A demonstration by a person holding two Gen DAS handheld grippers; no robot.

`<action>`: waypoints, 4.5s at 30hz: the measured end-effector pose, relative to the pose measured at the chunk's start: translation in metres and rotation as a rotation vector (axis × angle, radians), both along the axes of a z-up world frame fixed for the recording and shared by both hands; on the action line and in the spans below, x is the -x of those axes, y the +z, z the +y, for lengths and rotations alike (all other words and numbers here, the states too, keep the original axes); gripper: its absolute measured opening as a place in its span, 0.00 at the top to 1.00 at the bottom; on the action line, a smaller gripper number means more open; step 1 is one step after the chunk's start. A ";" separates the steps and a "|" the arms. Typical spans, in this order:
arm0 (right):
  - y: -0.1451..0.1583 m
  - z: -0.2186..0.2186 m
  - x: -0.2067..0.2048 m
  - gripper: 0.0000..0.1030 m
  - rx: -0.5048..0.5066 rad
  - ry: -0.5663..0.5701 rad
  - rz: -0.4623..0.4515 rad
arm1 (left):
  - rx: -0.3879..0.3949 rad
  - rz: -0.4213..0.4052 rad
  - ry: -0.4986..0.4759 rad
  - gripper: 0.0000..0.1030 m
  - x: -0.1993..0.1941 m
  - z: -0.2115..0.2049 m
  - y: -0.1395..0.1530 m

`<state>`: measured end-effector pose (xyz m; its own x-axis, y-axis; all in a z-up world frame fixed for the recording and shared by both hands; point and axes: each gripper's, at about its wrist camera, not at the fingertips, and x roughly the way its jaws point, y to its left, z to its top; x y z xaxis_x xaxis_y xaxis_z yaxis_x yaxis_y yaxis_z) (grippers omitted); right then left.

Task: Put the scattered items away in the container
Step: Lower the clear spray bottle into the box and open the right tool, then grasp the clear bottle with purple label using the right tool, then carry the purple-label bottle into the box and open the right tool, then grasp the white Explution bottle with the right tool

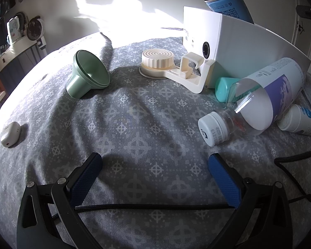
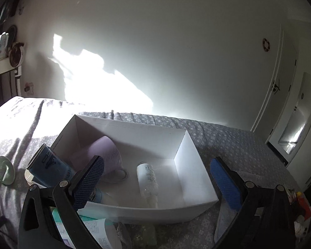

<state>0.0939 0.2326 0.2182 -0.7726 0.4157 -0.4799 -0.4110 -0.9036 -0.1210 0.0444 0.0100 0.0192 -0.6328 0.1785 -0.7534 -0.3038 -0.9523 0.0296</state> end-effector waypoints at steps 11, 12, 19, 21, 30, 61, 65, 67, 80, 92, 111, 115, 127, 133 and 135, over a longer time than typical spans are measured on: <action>-0.103 -0.002 -0.105 0.00 0.612 -0.061 -0.084 | -0.001 0.000 0.000 0.00 0.000 0.000 0.000; -0.110 0.000 -0.105 0.00 0.637 -0.066 -0.103 | -0.001 0.000 0.000 0.00 0.000 0.000 0.000; -0.110 -0.001 -0.091 0.00 0.694 0.001 -0.101 | -0.001 0.000 -0.001 0.00 0.000 0.000 0.000; -0.109 -0.004 -0.077 0.00 0.742 0.035 -0.107 | -0.001 0.000 -0.001 0.00 0.000 0.000 0.000; -0.130 -0.012 -0.009 0.00 0.958 0.078 -0.164 | -0.001 0.001 -0.002 0.00 0.001 0.000 -0.001; -0.008 0.049 -0.104 0.41 0.783 0.093 0.214 | -0.002 0.002 -0.003 0.00 0.002 0.000 -0.002; 0.028 0.048 -0.087 0.41 0.705 0.086 0.276 | -0.002 0.002 -0.003 0.00 0.002 0.000 -0.002; 0.040 0.052 -0.074 0.41 0.690 0.079 0.305 | -0.002 0.002 -0.003 0.00 0.002 0.000 -0.002; 0.037 0.052 0.050 0.41 0.322 -0.060 0.002 | -0.002 0.002 -0.004 0.00 0.002 0.000 -0.002; 0.015 -0.014 -0.001 0.00 0.148 0.222 -0.094 | -0.002 0.002 -0.004 0.00 0.002 -0.001 -0.002; -0.119 -0.017 -0.055 0.00 -0.251 0.420 -0.544 | -0.003 0.002 -0.006 0.00 0.002 -0.001 -0.003; -0.131 -0.002 -0.029 0.00 -0.166 0.422 -0.572 | -0.002 0.003 -0.006 0.00 0.002 -0.001 -0.003; -0.127 0.035 -0.019 0.28 0.151 0.364 -0.557 | -0.002 0.003 -0.006 0.00 0.002 -0.001 -0.003; -0.115 0.024 -0.053 0.58 0.195 0.341 -0.535 | -0.002 0.003 -0.007 0.00 0.002 -0.001 -0.003; -0.111 0.026 -0.066 0.58 0.265 0.328 -0.512 | -0.002 0.003 -0.007 0.00 0.002 -0.001 -0.003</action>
